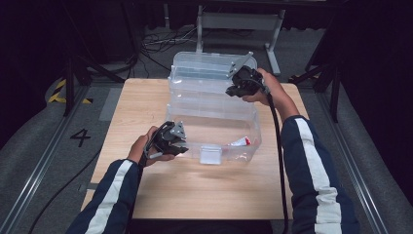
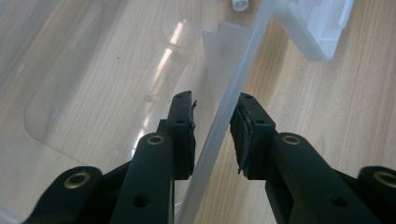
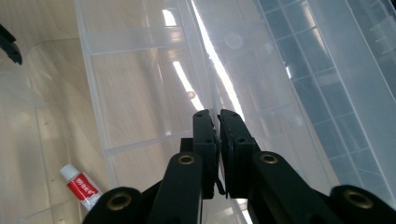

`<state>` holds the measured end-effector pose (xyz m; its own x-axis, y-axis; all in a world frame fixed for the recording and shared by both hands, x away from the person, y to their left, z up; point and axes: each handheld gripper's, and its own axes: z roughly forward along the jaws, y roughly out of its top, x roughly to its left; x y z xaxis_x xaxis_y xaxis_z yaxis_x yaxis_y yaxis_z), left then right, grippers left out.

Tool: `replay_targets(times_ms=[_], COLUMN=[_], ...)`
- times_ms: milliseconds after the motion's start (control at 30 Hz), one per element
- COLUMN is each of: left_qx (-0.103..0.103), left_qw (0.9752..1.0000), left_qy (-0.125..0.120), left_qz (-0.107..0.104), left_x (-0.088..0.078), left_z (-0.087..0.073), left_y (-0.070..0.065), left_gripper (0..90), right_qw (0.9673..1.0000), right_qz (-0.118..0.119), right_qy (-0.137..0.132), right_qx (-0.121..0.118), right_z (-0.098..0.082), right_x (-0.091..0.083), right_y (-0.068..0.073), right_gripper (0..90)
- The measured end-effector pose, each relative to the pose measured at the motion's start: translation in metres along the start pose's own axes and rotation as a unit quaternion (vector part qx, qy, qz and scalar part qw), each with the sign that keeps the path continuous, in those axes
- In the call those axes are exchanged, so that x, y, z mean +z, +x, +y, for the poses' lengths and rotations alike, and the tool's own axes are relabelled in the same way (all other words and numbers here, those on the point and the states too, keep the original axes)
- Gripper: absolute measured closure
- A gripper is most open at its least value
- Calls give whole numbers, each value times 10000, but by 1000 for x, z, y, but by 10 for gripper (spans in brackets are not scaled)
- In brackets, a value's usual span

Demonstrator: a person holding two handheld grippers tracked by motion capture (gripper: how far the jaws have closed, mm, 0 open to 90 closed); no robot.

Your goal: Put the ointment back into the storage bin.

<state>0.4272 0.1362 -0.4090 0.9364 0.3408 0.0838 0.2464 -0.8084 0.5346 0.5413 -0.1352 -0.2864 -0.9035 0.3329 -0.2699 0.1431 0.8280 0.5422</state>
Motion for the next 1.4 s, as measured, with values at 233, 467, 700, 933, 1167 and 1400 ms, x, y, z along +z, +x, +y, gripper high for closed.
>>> replay_targets(times_ms=[233,467,700,933,1167,1400], left_qx=[-13,-135,-194,-247,-205,-182], left_qw=[10000,9999,9998,9996,9996,9996], left_qy=[1,-17,-62,-131,-158,-158], left_qz=[18,-34,-46,15,93,134], left_x=[0,0,0,0,1,1], left_z=[0,0,0,0,0,0], left_y=[0,0,-3,-5,-7,-7], left_gripper=[697,698,704,692,682,677], right_qw=[9999,9998,9995,9994,9990,9989], right_qz=[-47,-104,-161,-76,-90,-100], right_qy=[39,2,-103,-148,-104,-114], right_qx=[-124,-176,-236,-314,-425,-435], right_z=[1,0,-2,-3,-4,-6], right_x=[-4,-7,-8,-11,-15,-17], right_y=[8,15,22,27,36,43], right_gripper=[861,860,860,860,860,860])
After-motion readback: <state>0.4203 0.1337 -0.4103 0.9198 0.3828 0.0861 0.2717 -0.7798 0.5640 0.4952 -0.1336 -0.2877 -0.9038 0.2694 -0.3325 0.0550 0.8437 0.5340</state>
